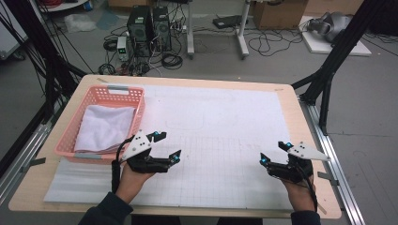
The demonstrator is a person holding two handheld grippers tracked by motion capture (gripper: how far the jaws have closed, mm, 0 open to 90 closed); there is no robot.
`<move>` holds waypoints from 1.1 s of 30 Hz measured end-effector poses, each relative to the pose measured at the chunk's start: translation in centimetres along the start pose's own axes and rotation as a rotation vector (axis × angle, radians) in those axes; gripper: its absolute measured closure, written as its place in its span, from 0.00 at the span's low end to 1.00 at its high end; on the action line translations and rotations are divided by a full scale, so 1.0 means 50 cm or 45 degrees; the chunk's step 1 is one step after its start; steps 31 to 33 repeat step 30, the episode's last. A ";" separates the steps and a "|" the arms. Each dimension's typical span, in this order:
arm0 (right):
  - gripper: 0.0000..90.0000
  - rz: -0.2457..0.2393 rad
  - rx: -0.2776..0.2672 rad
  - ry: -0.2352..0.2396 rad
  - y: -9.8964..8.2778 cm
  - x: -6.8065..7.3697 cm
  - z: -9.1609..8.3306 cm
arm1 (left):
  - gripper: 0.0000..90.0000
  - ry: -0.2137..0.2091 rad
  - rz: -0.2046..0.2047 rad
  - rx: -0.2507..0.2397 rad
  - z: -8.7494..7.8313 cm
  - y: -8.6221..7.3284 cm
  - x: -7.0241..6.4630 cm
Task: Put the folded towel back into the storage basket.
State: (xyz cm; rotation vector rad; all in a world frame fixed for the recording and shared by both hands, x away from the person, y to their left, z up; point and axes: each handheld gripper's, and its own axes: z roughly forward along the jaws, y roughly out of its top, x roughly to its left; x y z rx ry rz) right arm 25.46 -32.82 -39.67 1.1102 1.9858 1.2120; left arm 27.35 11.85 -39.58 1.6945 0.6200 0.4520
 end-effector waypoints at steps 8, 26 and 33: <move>0.20 -0.008 0.004 0.002 0.000 0.004 -0.001 | 0.21 -0.012 0.001 0.001 0.008 -0.007 -0.008; 0.20 -0.014 0.008 0.008 0.000 0.006 0.003 | 0.21 0.004 -0.019 0.005 0.010 -0.013 -0.003; 0.20 -0.006 0.012 0.012 0.000 0.006 0.006 | 0.21 0.006 -0.020 0.006 0.010 -0.013 -0.002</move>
